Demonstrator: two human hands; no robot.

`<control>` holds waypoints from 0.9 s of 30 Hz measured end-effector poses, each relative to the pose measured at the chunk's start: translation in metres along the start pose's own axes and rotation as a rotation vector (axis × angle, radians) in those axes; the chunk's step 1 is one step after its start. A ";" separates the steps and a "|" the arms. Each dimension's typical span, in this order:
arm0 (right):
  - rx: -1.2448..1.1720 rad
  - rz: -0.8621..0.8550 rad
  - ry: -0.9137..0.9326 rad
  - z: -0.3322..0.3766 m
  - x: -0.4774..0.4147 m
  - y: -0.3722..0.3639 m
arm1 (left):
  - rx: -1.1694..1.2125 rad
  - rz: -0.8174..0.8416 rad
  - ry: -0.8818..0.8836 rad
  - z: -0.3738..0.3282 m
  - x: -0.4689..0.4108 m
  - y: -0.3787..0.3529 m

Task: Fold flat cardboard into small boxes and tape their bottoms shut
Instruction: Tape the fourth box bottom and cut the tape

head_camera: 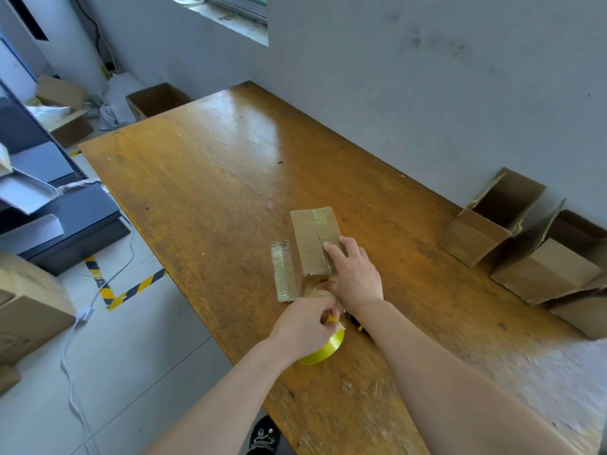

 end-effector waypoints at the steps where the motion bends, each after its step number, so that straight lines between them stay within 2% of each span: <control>1: 0.000 0.005 -0.001 0.000 0.000 0.000 | -0.112 -0.033 -0.080 -0.007 0.003 -0.001; 4: -0.015 0.012 0.005 0.000 0.001 0.001 | -0.294 -0.095 -0.248 -0.020 0.013 -0.012; 8: -0.037 -0.001 0.015 0.000 0.003 0.001 | -0.374 -0.088 -0.309 -0.023 0.016 -0.030; 18: -0.056 0.002 0.022 -0.004 0.008 -0.004 | -0.390 0.252 -0.266 -0.005 0.014 -0.062; 19: -0.059 0.004 0.025 -0.004 0.009 -0.004 | -0.410 0.236 -0.240 -0.004 0.012 -0.058; 21: -0.073 0.013 0.008 -0.008 0.009 -0.006 | -0.440 -0.006 -0.215 -0.006 0.008 -0.029; 24: -0.107 0.040 -0.051 -0.014 0.009 -0.009 | -0.402 -0.550 -0.259 -0.017 0.010 0.030; 25: -0.113 0.053 -0.041 -0.013 0.008 -0.010 | -0.410 -0.637 -0.236 -0.015 0.007 0.041; 27: -0.139 0.062 0.001 -0.010 0.007 -0.011 | -0.477 -0.599 -0.086 -0.003 -0.011 0.051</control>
Point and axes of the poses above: each hand's wrist, its own x-axis away from the middle knuckle, its own y-axis out of the back of the hand, z = x × y, the point moved 8 cm from there along -x, towards the middle knuckle, and after that the axes turned 12 degrees about -x, right-handed, at the moved point
